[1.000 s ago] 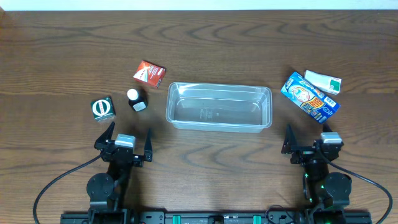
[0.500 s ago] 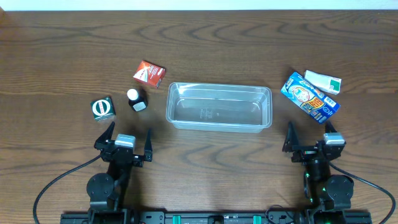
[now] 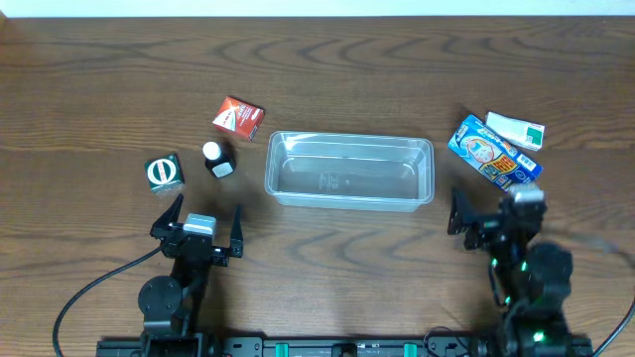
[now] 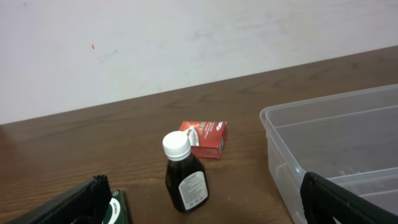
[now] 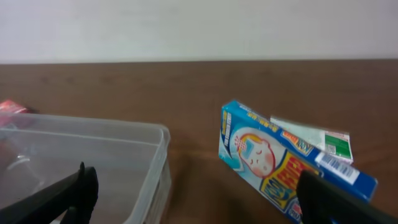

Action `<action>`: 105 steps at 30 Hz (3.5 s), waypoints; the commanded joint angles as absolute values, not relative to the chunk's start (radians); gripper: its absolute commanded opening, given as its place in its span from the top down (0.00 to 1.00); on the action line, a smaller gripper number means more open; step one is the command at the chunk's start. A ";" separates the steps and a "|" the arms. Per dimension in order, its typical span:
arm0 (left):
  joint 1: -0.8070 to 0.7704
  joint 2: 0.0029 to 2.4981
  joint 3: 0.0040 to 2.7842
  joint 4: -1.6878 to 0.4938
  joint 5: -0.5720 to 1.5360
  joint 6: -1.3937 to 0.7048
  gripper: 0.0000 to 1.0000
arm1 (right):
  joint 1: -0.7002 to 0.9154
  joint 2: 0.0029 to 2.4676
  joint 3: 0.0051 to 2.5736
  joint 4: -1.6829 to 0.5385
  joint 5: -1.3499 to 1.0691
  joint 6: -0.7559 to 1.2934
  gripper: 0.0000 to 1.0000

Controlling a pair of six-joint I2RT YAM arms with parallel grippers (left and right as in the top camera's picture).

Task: Pack container
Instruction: 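Reach the right gripper to the blue Kool Fever box and grasp it, then lift the blue box and carry it over the clear container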

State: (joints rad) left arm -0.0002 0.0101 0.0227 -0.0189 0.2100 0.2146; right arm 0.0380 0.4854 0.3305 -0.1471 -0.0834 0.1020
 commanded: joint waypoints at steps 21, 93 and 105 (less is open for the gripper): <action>0.001 0.004 0.004 -0.052 0.221 0.228 0.02 | -0.122 1.496 1.484 -0.884 -0.252 -0.486 0.01; 0.001 0.004 0.004 -0.052 0.221 0.228 0.02 | -0.176 1.837 1.416 -1.026 -0.086 -0.350 0.96; 0.001 0.004 0.004 -0.051 0.221 0.228 0.02 | -0.148 1.837 1.729 -1.260 -0.136 -0.359 0.96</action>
